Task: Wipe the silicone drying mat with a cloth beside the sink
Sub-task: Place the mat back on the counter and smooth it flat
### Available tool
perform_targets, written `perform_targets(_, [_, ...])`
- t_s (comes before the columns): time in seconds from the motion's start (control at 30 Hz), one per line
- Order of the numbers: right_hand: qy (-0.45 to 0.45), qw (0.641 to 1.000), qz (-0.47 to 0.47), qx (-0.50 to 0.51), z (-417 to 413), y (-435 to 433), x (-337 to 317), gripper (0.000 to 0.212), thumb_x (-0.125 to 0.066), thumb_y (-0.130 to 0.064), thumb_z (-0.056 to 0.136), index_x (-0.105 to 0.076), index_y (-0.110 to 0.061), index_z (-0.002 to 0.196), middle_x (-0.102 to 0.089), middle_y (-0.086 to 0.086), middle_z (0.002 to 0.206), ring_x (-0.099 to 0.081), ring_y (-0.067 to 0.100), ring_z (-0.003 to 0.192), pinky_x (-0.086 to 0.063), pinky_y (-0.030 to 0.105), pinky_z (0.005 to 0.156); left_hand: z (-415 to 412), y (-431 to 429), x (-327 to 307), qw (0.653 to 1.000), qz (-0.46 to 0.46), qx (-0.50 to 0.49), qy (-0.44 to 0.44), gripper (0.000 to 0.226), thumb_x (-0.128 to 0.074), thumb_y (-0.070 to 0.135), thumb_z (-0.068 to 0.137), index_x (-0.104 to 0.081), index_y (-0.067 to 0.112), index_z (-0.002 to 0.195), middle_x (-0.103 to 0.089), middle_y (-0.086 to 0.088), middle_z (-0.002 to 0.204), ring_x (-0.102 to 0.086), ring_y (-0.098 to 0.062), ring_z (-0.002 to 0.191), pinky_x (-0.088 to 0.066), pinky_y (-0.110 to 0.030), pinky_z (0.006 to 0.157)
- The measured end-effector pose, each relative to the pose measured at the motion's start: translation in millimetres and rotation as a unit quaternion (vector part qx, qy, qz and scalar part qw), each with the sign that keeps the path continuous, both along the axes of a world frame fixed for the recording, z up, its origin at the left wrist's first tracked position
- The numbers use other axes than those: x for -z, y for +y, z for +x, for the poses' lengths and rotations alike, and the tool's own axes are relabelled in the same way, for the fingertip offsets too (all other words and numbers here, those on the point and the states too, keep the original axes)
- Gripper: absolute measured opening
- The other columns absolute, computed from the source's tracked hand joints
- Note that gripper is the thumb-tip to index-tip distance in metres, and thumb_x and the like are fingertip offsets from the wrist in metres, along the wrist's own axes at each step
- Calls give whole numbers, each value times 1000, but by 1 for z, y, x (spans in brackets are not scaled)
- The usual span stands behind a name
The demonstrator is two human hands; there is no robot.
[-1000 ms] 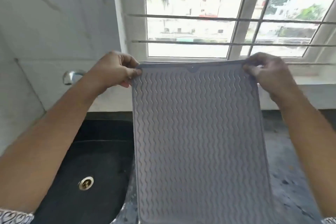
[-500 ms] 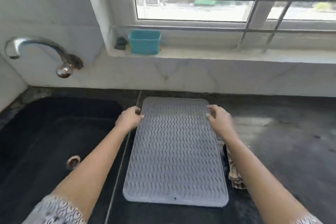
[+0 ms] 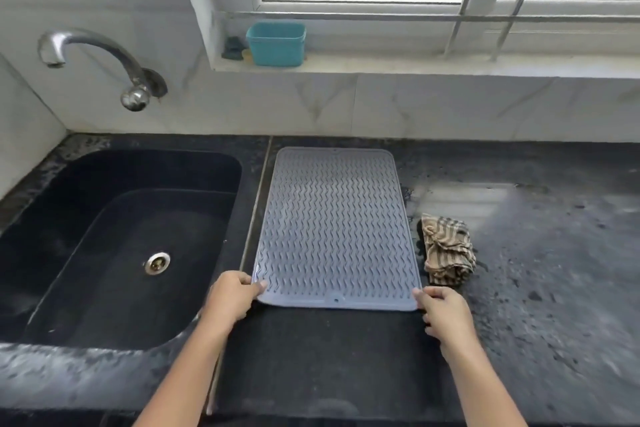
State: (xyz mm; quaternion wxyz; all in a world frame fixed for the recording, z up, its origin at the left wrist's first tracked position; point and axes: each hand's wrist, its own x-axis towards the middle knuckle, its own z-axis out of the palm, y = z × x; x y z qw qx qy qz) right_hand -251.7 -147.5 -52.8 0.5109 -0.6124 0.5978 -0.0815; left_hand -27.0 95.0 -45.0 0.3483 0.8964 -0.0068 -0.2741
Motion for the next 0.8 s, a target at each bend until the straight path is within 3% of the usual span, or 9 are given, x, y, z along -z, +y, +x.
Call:
perform_targets(0.1, [25,999,-22,-8,5,-1,-3,25,-71,-30,78,-58,-16,62,-52,1,49,-44,21,46,-37,34,53,-9,3,-7,996,-76,-32,39,18,-68,18,87,-64,9,72,-57,-5,62,-52,-14,51,-44,-19,40])
perform_targets(0.23, [-32,999,4,9,14,8,-12,21,-66,-15,85,-52,-15,69,-63,10,71,-58,20,58,-44,29,52,-17,10,-18,978,-168,-85,88,9,-67,9,87,-62,5,80,-56,-6,66,-49,-8,42,-41,-14,33])
perform_targets(0.33, [-84,996,-1,38,7,14,-15,20,-63,-11,87,-50,-17,73,-63,8,76,-59,16,58,-47,29,52,-22,14,-28,970,-195,-105,102,7,-68,7,86,-64,1,85,-58,-8,67,-46,-11,51,-42,-13,34])
perform_targets(0.5, [-115,992,24,40,-16,24,-29,18,-63,-8,87,-50,-15,76,-60,10,76,-60,22,61,-50,33,54,-34,32,-46,968,-208,-104,95,10,-68,7,85,-64,0,79,-62,-10,70,-46,-9,50,-43,-14,35])
perform_targets(0.8, [-60,998,18,26,-84,69,-26,12,-65,-10,87,-55,-8,81,-62,11,77,-57,20,59,-52,35,57,-97,79,-19,971,-186,-83,129,9,-70,10,84,-67,2,81,-65,-9,69,-53,-11,48,-47,-18,40])
